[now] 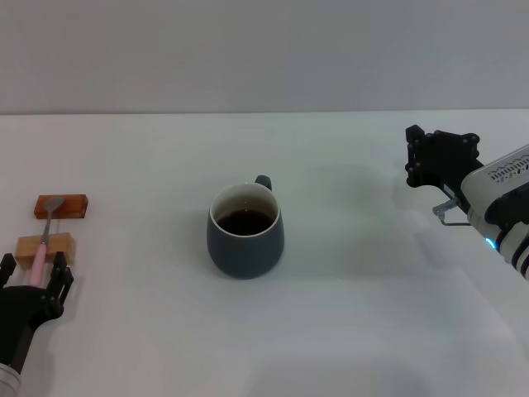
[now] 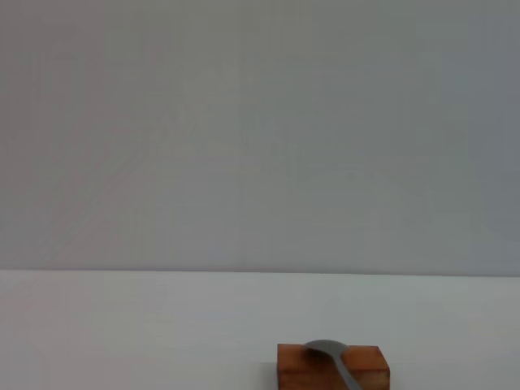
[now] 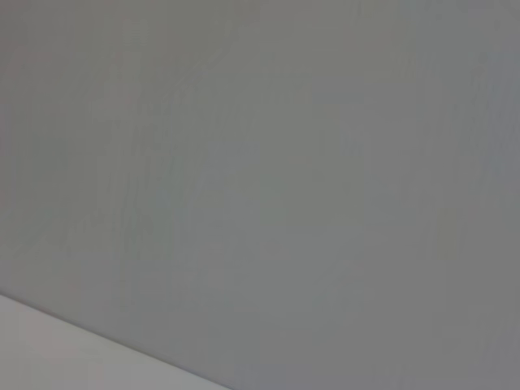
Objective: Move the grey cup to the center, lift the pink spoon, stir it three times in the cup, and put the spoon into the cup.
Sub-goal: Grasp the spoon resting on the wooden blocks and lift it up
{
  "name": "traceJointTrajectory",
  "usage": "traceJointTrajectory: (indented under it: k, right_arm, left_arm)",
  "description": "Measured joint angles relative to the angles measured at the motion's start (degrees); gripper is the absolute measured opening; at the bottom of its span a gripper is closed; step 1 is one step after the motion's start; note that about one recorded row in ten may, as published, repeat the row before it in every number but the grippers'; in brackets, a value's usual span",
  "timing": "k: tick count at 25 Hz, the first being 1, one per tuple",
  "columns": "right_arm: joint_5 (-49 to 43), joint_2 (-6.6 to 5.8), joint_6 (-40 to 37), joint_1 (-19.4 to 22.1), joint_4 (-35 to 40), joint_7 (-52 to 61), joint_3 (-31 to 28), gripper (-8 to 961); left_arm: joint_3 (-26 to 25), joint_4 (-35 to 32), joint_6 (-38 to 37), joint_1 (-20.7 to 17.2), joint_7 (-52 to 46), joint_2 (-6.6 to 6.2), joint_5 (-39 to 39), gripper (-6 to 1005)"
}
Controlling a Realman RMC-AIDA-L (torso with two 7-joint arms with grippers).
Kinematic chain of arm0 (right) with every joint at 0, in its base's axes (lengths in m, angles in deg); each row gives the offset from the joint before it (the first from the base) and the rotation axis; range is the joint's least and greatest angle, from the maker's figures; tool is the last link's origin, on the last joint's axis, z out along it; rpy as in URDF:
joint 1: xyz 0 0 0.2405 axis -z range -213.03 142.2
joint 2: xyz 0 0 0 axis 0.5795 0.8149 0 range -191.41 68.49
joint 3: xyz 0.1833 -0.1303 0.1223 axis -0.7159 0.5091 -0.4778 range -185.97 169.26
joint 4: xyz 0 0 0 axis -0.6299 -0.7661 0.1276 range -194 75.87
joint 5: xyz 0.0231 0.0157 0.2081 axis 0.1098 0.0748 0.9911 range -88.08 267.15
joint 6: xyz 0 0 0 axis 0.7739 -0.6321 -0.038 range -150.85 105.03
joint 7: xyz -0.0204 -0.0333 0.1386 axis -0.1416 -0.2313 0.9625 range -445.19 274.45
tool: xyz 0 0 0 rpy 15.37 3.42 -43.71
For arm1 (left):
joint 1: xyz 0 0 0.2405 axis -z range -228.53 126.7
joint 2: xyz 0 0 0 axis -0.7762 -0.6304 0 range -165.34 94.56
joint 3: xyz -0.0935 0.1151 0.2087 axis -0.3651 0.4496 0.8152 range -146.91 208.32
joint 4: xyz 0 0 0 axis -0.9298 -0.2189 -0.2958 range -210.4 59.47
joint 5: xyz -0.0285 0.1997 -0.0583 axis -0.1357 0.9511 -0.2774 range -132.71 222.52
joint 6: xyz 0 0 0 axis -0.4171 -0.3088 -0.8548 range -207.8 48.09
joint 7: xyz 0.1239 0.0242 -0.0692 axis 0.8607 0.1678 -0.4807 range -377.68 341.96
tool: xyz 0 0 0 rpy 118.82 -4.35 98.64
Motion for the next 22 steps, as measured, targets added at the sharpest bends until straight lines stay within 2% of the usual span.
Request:
traceJointTrajectory:
  k: [17,22]
  right_arm:
    - [0.0,0.0,0.0,0.26,-0.38,0.0,0.0,5]
    - [0.0,0.0,0.0,0.27,-0.5,0.0,0.0,5]
  left_arm:
    - [0.0,1.45,0.34,0.98,-0.24,0.0,-0.96,673]
    - [0.0,1.45,0.34,0.95,-0.24,0.0,-0.96,605]
